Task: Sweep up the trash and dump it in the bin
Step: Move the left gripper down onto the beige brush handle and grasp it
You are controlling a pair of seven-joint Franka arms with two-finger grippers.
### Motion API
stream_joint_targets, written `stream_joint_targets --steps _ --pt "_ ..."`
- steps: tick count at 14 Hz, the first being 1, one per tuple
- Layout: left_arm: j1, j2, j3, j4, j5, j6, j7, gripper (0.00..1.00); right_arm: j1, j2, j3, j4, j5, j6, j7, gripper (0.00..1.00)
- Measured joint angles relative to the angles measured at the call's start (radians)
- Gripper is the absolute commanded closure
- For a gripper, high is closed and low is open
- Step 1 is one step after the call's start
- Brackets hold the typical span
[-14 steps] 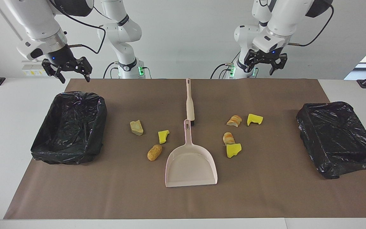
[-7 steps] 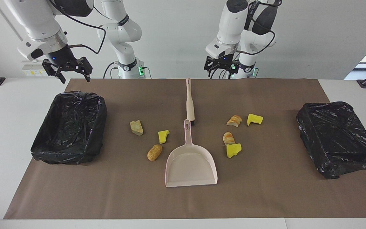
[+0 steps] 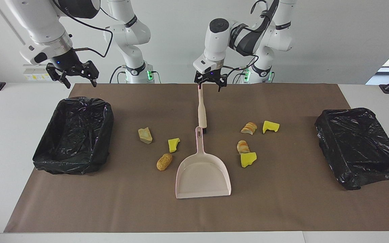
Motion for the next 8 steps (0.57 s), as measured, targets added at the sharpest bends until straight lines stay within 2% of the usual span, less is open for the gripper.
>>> stream_joint_targets --steps 3,6,8 --pt "-0.062 0.038 -0.001 -0.047 0.000 0.092 -0.055 0.00 0.000 0.000 0.000 -0.001 0.000 0.000 0.000 0.00" --pt "-0.080 0.045 0.001 -0.079 0.000 0.116 -0.062 0.00 0.000 0.000 0.000 -0.001 0.000 0.000 0.000 0.00" --pt "-0.083 0.053 0.001 -0.082 0.000 0.127 -0.063 0.18 0.000 0.000 0.000 -0.002 0.000 0.000 0.000 0.00"
